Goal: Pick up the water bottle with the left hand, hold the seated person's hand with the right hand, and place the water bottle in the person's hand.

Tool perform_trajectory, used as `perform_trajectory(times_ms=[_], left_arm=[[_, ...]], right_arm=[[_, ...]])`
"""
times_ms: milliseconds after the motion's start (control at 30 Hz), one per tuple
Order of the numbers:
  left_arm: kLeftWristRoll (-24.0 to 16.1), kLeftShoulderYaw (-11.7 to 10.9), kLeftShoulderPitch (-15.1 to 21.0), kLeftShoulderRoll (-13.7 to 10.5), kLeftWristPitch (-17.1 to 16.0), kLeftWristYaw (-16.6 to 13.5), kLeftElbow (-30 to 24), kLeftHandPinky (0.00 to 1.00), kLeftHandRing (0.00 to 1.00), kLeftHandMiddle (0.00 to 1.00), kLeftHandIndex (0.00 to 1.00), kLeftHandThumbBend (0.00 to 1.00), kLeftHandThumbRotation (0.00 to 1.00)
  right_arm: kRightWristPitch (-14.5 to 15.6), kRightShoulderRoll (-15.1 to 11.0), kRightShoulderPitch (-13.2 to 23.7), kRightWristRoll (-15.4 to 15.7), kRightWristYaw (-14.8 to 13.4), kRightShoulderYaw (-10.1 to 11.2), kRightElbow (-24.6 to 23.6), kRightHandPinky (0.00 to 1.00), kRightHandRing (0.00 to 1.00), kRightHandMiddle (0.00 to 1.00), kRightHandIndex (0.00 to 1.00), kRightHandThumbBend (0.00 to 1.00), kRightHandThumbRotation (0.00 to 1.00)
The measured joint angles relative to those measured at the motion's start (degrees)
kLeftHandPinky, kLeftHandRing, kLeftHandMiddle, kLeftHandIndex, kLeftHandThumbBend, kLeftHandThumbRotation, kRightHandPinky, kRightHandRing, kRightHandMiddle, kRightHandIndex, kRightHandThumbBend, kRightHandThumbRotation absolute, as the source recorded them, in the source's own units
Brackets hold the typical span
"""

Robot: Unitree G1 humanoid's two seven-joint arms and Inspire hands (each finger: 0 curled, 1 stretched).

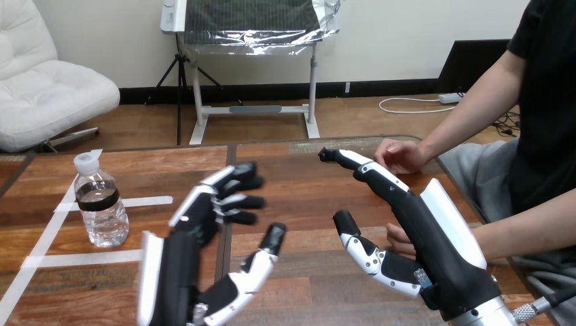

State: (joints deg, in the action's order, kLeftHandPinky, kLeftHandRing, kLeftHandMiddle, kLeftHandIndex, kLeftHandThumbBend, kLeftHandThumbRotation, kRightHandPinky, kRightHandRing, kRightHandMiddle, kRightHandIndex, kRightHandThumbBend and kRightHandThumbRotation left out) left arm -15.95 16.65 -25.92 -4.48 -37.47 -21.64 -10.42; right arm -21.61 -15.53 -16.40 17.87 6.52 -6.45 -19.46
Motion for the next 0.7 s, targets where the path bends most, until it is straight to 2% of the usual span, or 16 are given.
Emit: perform_trajectory(times_ms=[233,433,567,700], left_arm=[[-6.3,-3.6,0.1,0.3,-0.8,-7.8,-0.5,0.71,0.78,0.81,0.81,0.48,0.01],[-11.7,-6.8,0.1,0.3,1.4,-14.6,-1.8,0.75,0.81,0.85,0.85,0.49,0.02],[-13.8,-8.5,0.1,0.2,3.5,-17.8,-2.9,0.77,0.83,0.87,0.89,0.51,0.02],[-13.9,-9.7,0.2,0.2,5.8,-19.5,-4.2,0.79,0.86,0.89,0.91,0.53,0.04]], right_arm=[[0.0,0.0,0.0,0.0,0.0,0.0,0.0,0.88,0.90,0.90,0.86,0.12,0.00],[0.2,0.0,0.0,0.0,0.1,0.0,0.0,0.88,0.90,0.90,0.86,0.12,0.00],[0.5,0.1,0.0,0.0,0.1,0.0,0.0,0.88,0.90,0.90,0.86,0.12,0.00],[0.5,0.1,0.0,-0.1,0.2,0.0,0.0,0.88,0.90,0.90,0.86,0.12,0.00]])
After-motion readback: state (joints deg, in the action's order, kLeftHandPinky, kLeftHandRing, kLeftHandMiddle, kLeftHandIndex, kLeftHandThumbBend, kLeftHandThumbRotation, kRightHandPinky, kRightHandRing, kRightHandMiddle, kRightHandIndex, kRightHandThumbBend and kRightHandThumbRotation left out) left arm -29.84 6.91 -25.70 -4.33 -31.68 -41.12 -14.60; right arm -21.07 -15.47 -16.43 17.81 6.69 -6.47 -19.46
